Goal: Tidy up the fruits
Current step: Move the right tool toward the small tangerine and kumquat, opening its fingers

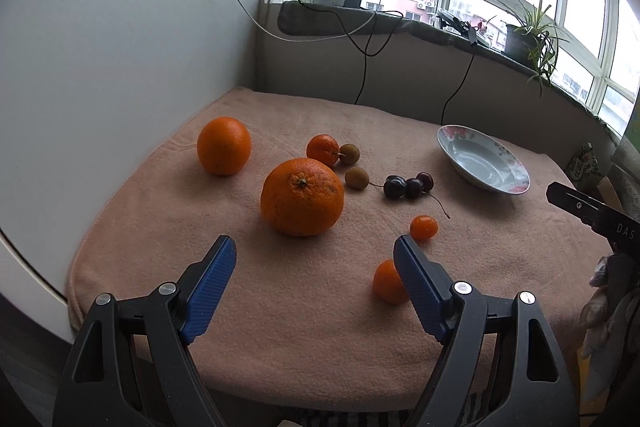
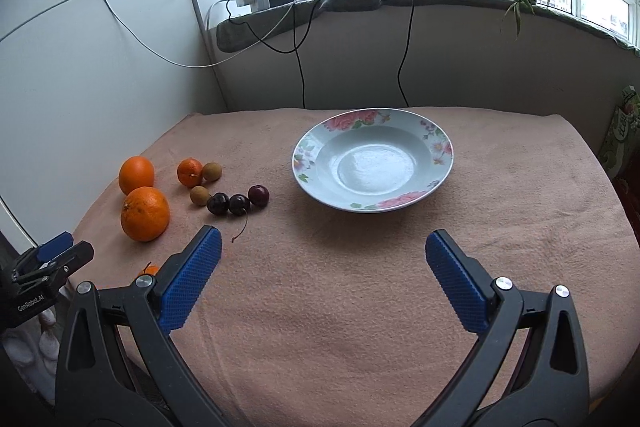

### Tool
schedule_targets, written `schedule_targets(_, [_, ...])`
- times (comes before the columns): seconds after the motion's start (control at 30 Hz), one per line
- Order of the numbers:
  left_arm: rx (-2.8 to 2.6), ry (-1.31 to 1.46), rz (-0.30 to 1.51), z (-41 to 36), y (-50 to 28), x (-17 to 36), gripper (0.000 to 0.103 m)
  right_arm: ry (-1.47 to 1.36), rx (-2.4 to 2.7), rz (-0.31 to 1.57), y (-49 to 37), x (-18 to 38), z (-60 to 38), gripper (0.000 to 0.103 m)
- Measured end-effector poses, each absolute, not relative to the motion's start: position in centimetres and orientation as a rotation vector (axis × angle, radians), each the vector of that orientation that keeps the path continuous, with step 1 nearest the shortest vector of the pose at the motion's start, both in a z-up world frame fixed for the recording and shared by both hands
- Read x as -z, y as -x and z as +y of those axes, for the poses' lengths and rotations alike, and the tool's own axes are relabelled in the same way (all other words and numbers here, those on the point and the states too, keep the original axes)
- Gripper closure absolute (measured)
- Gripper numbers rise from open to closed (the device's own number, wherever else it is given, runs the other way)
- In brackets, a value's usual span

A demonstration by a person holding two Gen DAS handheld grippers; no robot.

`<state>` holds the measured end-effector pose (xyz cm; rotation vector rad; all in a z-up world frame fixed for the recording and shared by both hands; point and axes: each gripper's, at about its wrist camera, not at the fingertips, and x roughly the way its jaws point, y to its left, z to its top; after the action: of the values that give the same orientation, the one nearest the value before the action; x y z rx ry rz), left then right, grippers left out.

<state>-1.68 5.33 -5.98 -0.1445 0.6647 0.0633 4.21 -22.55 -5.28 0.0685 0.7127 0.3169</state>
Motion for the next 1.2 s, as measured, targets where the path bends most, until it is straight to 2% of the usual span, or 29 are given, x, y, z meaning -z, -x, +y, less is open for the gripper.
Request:
schedule_targets(0.17, [-0.014, 0.143, 0.679, 4.3, 1.8, 6.4, 0.023, -0.051, -0.403, 0.764, -5.2, 6.1, -21.2, 0.000])
schedule_targets(0.27, [0.013, 0.146, 0.692, 3.8, 1.7, 6.7, 0.033, -0.016, -0.459, 0.785, -5.5, 6.4, -19.9, 0.000])
schedule_targets(0.37, [0.037, 0.159, 0.702, 3.5, 1.5, 6.9, 0.038, 0.025, -0.512, 0.792, -5.7, 6.7, -18.3, 0.001])
schedule_targets(0.47, [0.072, 0.160, 0.715, 2.9, 1.5, 7.1, 0.046, 0.054, -0.575, 0.820, -6.3, 7.2, -16.9, 0.012])
schedule_targets(0.53, [0.097, 0.158, 0.723, 2.4, 1.4, 7.3, 0.047, 0.057, -0.603, 0.842, -6.8, 7.7, -16.2, 0.016])
schedule_targets(0.6, [0.119, 0.168, 0.738, 2.0, 1.2, 7.7, 0.053, 0.055, -0.636, 0.876, -7.2, 8.4, -15.5, 0.026])
schedule_targets(0.77, [0.144, 0.168, 0.766, 1.4, 0.6, 8.4, 0.055, 0.071, -0.694, 0.943, -8.1, 10.1, -14.0, 0.042])
schedule_targets(1.2, [0.171, 0.182, 0.799, 1.1, -0.7, 10.0, 0.061, 0.106, -0.727, 0.989, -9.6, 11.5, -11.4, 0.043])
